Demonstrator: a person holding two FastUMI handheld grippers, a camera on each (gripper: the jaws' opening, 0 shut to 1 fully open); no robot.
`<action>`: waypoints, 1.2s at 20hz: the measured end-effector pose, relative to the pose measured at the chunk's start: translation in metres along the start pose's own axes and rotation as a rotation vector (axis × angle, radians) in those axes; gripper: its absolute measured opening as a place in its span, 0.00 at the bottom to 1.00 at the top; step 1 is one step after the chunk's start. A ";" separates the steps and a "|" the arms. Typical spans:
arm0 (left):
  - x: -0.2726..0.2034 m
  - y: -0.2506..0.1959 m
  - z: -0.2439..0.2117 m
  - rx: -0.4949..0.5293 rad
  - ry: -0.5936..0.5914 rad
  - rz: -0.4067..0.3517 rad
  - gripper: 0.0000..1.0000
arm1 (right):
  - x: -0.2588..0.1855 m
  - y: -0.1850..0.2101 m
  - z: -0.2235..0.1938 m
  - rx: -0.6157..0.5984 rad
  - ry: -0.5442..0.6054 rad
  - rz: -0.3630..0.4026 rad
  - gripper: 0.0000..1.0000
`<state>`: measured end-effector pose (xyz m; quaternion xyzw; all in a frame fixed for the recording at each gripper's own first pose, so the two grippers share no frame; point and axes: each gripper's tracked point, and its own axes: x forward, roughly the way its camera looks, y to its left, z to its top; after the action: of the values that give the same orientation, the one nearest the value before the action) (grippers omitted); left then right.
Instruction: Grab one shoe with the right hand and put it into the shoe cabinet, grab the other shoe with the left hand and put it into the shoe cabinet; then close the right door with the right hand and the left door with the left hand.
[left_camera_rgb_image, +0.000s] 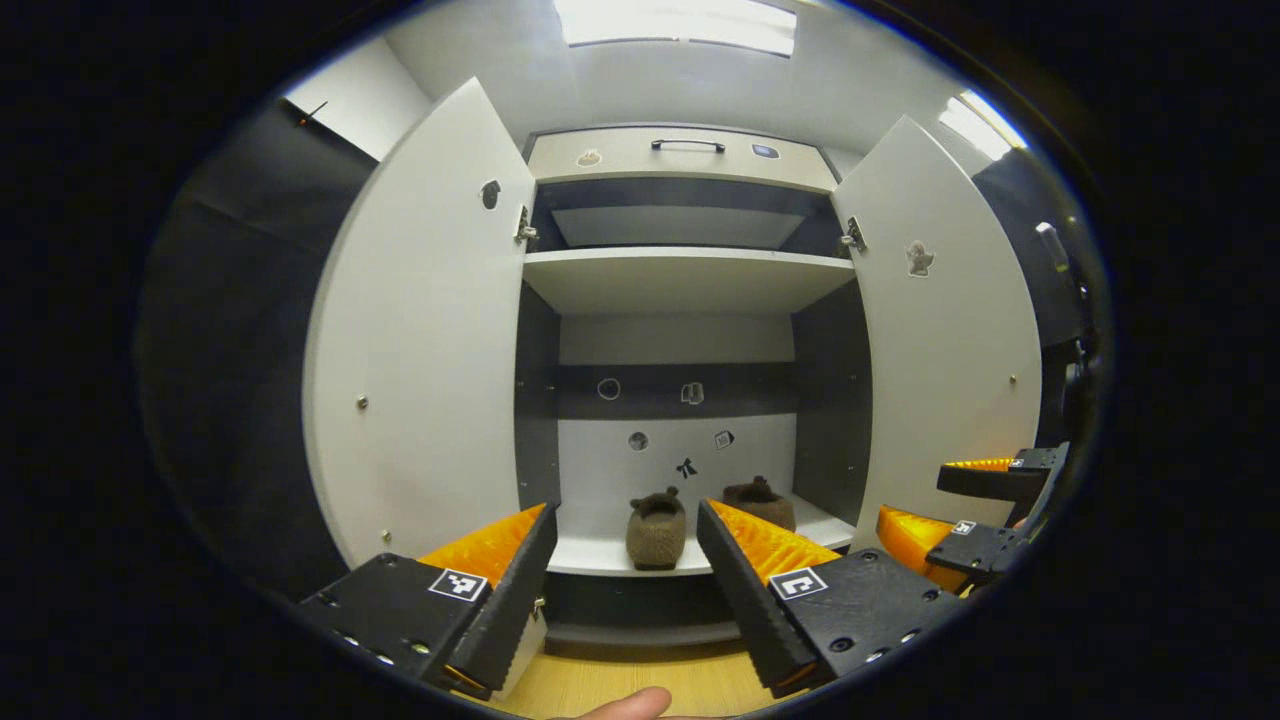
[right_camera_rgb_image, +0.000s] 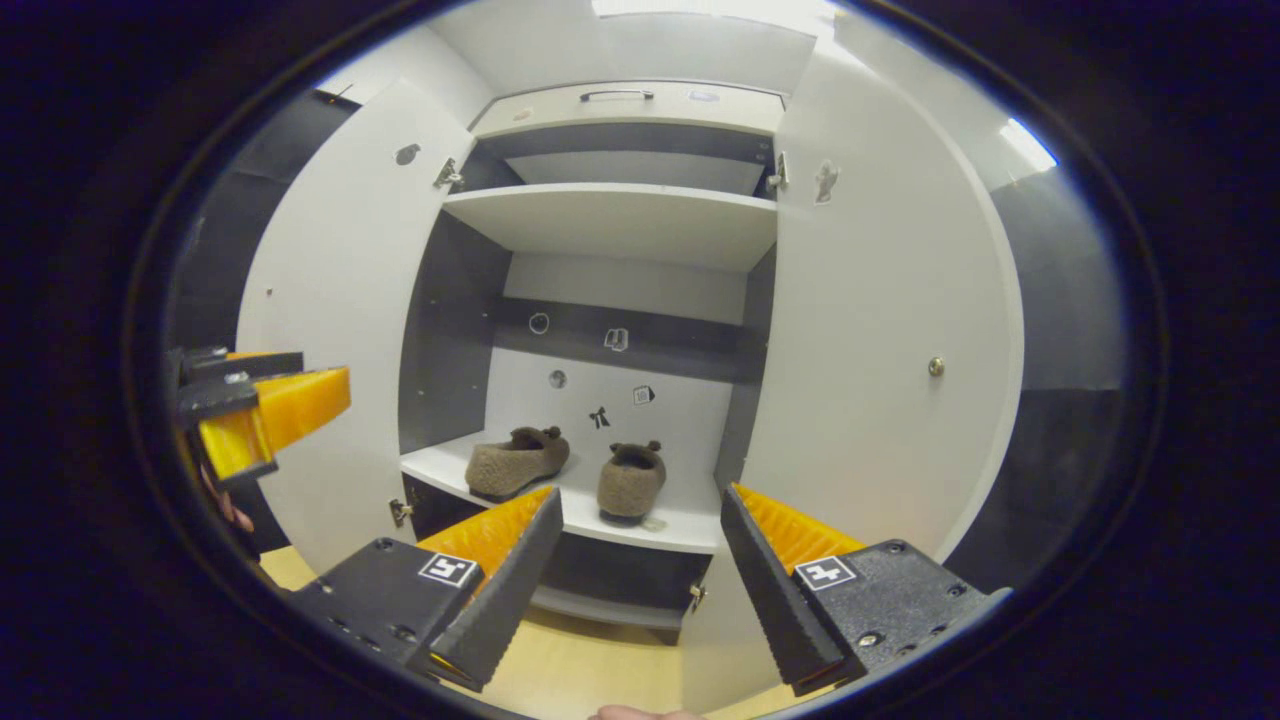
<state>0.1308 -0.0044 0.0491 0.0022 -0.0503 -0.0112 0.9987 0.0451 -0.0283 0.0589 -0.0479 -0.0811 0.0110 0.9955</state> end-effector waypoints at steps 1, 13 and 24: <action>-0.003 0.001 0.000 0.013 0.008 0.006 0.87 | 0.000 -0.001 0.000 -0.003 0.000 -0.001 1.00; -0.006 0.017 -0.003 0.015 0.027 0.043 0.88 | -0.019 -0.004 0.004 -0.028 0.009 0.034 1.00; 0.028 -0.041 -0.017 -0.022 0.051 -0.111 0.88 | -0.118 -0.116 0.090 -0.068 -0.160 -0.167 1.00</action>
<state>0.1590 -0.0460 0.0351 -0.0056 -0.0245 -0.0670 0.9974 -0.0844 -0.1387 0.1393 -0.0736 -0.1645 -0.0709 0.9811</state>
